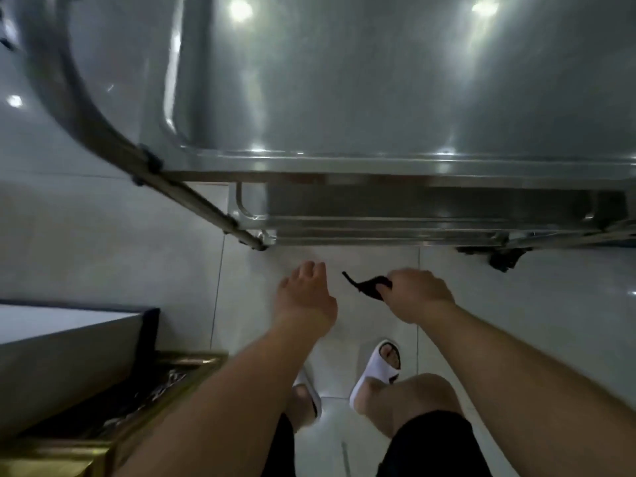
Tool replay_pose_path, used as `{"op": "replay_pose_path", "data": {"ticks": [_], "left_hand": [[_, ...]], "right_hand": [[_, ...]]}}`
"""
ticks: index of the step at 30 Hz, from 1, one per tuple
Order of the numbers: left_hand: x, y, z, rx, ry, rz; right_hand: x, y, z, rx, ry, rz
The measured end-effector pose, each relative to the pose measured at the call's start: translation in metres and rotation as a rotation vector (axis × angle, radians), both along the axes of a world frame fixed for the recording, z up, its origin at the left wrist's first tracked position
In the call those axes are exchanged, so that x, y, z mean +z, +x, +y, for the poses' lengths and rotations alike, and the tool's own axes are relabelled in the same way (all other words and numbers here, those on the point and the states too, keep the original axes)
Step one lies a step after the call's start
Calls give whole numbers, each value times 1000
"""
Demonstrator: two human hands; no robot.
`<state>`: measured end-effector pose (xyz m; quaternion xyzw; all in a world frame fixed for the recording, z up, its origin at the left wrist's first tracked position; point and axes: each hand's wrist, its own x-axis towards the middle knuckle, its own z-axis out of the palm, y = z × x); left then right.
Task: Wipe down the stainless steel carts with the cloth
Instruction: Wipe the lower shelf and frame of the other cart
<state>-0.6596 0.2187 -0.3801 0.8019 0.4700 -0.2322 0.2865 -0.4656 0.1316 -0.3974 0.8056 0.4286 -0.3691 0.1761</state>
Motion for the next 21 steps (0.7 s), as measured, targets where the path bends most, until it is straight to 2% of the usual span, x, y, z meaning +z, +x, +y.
{"op": "replay_pose_path", "data": {"ticks": [3,6,12,17,21], "left_hand": [[60,-48,-8,-3,-72,91],[124,-87,-12,21,-104,112],[231,-152,4,126,-48,76],[283,-207,37,241,19,34],[306,-240,73,296,77,82]], "right_hand": [[59,-42,-15,-42,-118,92],[128,-76,-8,27,-107,77],[250,-134,40,198,-33,44],[310,-181,87,233,79,113],[334,-226,142,312,155,154]]}}
